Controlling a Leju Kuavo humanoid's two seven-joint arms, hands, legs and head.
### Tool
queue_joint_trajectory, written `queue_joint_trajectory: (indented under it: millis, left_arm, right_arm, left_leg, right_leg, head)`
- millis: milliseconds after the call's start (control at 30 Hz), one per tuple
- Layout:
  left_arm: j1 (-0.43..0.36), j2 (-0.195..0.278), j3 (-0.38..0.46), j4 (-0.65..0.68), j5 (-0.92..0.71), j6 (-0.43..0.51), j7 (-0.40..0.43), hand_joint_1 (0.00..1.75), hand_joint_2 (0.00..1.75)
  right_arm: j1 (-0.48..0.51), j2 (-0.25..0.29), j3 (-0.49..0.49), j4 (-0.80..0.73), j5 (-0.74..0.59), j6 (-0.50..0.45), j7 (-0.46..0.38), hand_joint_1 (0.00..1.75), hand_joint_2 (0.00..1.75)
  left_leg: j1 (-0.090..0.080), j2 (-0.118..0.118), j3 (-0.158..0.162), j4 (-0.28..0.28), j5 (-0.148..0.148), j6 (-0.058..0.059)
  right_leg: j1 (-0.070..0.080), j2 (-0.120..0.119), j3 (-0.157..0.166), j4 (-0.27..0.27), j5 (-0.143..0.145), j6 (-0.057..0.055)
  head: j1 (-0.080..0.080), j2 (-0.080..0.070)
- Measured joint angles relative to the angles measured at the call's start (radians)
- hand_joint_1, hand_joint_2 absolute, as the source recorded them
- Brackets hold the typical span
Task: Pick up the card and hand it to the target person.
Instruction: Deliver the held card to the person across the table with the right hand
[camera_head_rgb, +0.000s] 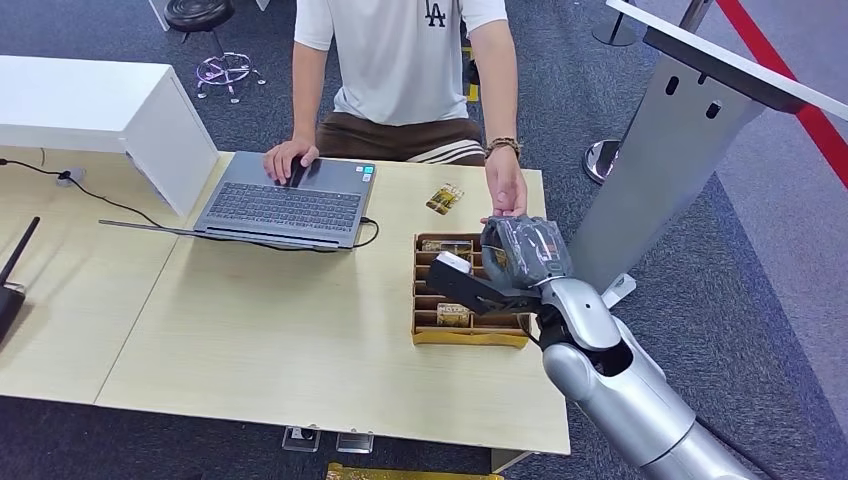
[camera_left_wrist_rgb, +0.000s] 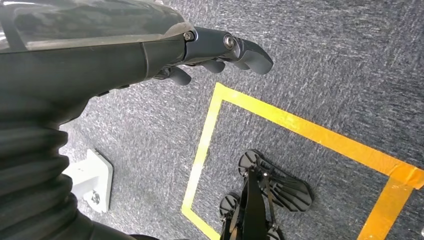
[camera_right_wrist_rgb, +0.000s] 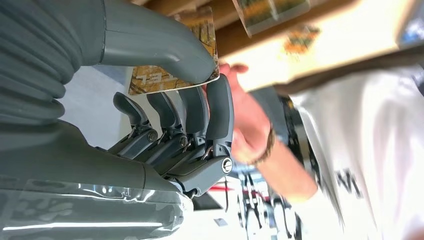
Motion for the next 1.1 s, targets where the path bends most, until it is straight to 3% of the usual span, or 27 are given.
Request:
queue_joint_trajectory:
  millis: [367,567,633,733,800,867,1100]
  left_arm:
    - [0.001,0.000,0.000,0.000,-0.002,-0.011,-0.014,0.00,1.75]
    - [0.001,0.000,0.000,0.000,-0.001,-0.016,-0.014,0.00,1.75]
    - [0.001,0.000,0.000,0.000,-0.001,-0.016,-0.014,0.00,1.75]
    - [0.001,0.000,0.000,0.000,-0.001,-0.021,-0.012,0.00,1.75]
    - [0.000,-0.001,0.000,0.000,-0.001,-0.026,-0.010,0.00,0.87]
    - [0.000,-0.001,0.000,0.000,-0.002,-0.030,-0.010,0.00,0.00]
    - [0.000,-0.001,0.000,0.000,-0.001,-0.024,-0.009,0.00,0.00]
  right_arm:
    - [0.040,-0.021,-0.034,-0.235,0.166,-0.105,-0.063,1.48,1.75]
    - [0.058,-0.031,-0.050,-0.312,0.193,-0.127,-0.083,1.48,1.75]
    - [0.064,-0.034,-0.055,-0.326,0.193,-0.127,-0.083,1.28,1.75]
    - [0.073,-0.038,-0.059,-0.346,0.193,-0.127,-0.084,0.82,1.75]
    - [0.078,-0.040,-0.063,-0.360,0.193,-0.126,-0.084,0.34,1.75]
    - [0.084,-0.042,-0.066,-0.371,0.193,-0.125,-0.084,0.01,1.75]
    - [0.099,-0.048,-0.081,-0.397,0.187,-0.112,-0.084,0.00,1.75]
  left_leg:
    - [0.000,0.000,0.000,0.000,0.000,0.000]
    - [0.000,0.000,0.000,0.000,0.000,0.000]
    - [0.000,0.000,0.000,0.000,0.000,0.000]
    - [0.000,0.000,0.000,0.000,0.000,0.000]
    - [0.000,0.000,0.000,0.000,0.000,0.000]
    - [0.000,0.000,0.000,0.000,0.000,0.000]
    - [0.000,0.000,0.000,0.000,0.000,0.000]
  right_leg:
    - [0.000,0.000,0.000,0.000,0.000,0.000]
    - [0.000,0.000,0.000,0.000,0.000,0.000]
    - [0.000,0.000,0.000,0.000,0.000,0.000]
    - [0.000,0.000,0.000,0.000,0.000,0.000]
    - [0.000,0.000,0.000,0.000,0.000,0.000]
    - [0.000,0.000,0.000,0.000,0.000,0.000]
    - [0.000,0.000,0.000,0.000,0.000,0.000]
  head:
    - [-0.001,0.000]
    - [0.000,0.000]
    - [0.000,0.000]
    - [0.000,0.000]
    - [0.000,0.000]
    - [-0.001,0.000]
    - [0.000,0.000]
